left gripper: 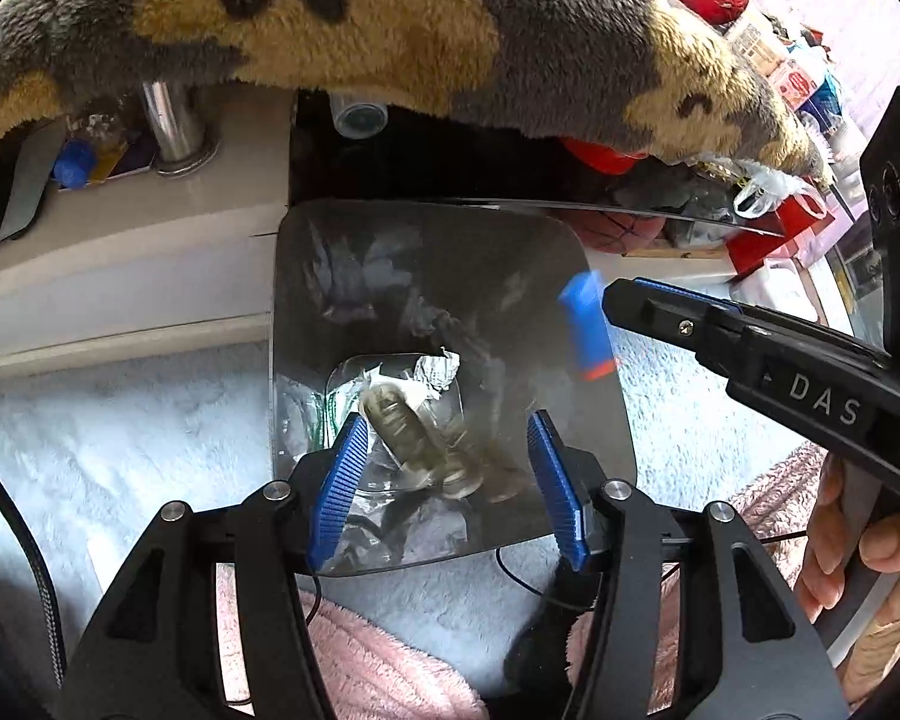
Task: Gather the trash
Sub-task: 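Open the left tool to drop the cans while the right tool drops the dart, then grasp the clear plastic wrapper with the left tool while the right tool grasps the white lid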
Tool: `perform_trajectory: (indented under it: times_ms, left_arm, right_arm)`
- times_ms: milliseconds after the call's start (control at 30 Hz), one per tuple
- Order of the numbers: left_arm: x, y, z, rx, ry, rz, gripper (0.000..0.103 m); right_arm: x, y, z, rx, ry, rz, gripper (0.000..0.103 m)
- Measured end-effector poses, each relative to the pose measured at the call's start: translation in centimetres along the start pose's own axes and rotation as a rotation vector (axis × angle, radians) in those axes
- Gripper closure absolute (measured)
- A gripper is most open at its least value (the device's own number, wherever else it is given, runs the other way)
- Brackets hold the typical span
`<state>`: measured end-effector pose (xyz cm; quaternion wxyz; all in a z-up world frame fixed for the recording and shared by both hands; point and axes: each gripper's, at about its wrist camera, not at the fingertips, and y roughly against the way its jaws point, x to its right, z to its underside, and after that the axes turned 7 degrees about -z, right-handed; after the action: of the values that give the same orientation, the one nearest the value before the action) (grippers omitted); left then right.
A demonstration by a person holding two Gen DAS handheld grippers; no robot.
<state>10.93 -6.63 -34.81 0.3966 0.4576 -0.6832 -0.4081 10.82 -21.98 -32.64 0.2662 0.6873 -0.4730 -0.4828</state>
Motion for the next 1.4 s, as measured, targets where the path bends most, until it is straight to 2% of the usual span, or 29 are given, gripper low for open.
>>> perform_trajectory:
  times_ms: [33, 67, 100, 133, 167, 200, 300, 367, 467, 867, 1200, 1400]
  left_arm:
    - [-0.1, 0.2, -0.1, 0.002, 0.001, 0.0, 0.05]
    - [-0.2, 0.3, -0.2, 0.005, 0.003, -0.002, 0.045]
    - [-0.3, 0.6, -0.3, 0.014, 0.003, -0.009, 0.039]
    - [-0.4, 1.0, -0.4, 0.021, 0.002, -0.015, 0.037]
    - [-0.4, 1.3, -0.4, 0.028, 0.0, -0.021, 0.031]
    - [-0.4, 1.6, -0.4, 0.036, -0.002, -0.027, 0.024]
    - [-0.5, 3.0, -0.5, 0.066, -0.006, -0.038, 0.013]
    - [-0.4, 3.6, -0.5, 0.08, -0.009, -0.04, 0.008]
    - [-0.4, 4.5, -0.7, 0.095, -0.008, -0.044, 0.008]
    - [-2.2, 9.2, -2.6, 0.193, 0.044, -0.046, 0.008]
    - [-3.3, 12.0, -7.0, 0.28, 0.045, -0.079, 0.008]
    - [-5.5, 12.3, -11.6, 0.324, 0.081, -0.107, 0.009]
  right_arm:
    - [0.0, 0.1, -0.1, 0.003, 0.003, 0.004, 0.086]
    - [0.0, 0.2, -0.3, 0.006, 0.005, 0.009, 0.083]
    - [0.0, 0.5, -0.3, 0.013, 0.003, 0.011, 0.075]
    - [0.0, 0.8, -0.5, 0.025, -0.001, 0.011, 0.053]
    - [0.1, 1.1, -0.6, 0.038, -0.004, 0.016, 0.034]
    - [0.0, 1.7, -0.6, 0.062, -0.006, 0.032, 0.031]
    - [0.2, 2.8, -0.8, 0.088, -0.01, 0.042, 0.018]
    - [0.3, 3.6, -1.0, 0.112, -0.016, 0.043, 0.007]
    - [0.4, 4.9, -1.4, 0.143, -0.027, 0.035, 0.004]
    - [0.1, 8.8, -3.5, 0.218, -0.044, 0.002, 0.004]
    - [-0.6, 11.0, -9.1, 0.316, -0.011, 0.003, 0.004]
    - [-0.1, 10.7, -13.4, 0.363, -0.024, 0.041, 0.004]
